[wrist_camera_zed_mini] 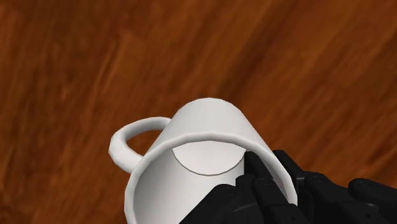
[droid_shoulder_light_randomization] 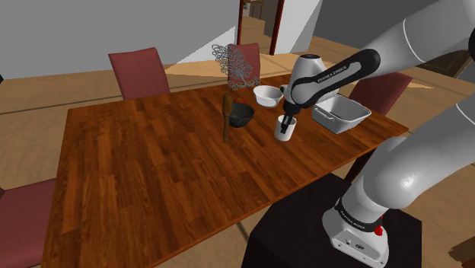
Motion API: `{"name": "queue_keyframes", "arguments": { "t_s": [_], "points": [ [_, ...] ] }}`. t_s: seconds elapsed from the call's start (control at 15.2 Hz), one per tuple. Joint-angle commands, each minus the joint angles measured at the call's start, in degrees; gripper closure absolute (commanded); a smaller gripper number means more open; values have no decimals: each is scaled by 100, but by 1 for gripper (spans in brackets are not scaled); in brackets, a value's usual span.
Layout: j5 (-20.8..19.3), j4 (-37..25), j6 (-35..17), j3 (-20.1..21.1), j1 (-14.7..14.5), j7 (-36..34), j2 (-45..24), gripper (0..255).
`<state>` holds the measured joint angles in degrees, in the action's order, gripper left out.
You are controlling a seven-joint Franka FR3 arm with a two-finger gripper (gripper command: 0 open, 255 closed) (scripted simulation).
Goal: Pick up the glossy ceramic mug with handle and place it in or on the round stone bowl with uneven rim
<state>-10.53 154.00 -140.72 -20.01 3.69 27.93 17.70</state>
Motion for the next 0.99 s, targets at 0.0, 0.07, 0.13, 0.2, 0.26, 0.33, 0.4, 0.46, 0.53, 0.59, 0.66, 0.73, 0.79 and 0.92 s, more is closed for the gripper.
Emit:
{"name": "queue_keyframes", "arguments": {
  "t_s": [0.0,0.07,0.13,0.2,0.26,0.33,0.4,0.46,0.53,0.59,0.66,0.73,0.79,0.92],
  "points": [
    [-15,-62,192,25,12,-12,130,255],
    [-21,-95,290,39,17,-18,195,255],
    [-26,-129,387,53,22,-24,258,255],
    [-29,-165,483,67,26,-29,320,255],
    [-32,-203,579,80,29,-33,379,255],
    [-33,-241,674,94,33,-37,436,255],
    [-34,-281,769,108,35,-41,491,255],
    [-34,-322,863,121,37,-44,544,255],
    [-33,-365,956,134,39,-46,595,255],
    [-32,-409,1049,148,41,-48,645,255],
    [-30,-454,1140,161,42,-50,692,255],
    [-28,-500,1232,174,43,-52,737,255],
    [-25,-547,1322,186,43,-53,781,255],
    [-18,-646,1501,212,43,-54,862,255]
  ]
}}
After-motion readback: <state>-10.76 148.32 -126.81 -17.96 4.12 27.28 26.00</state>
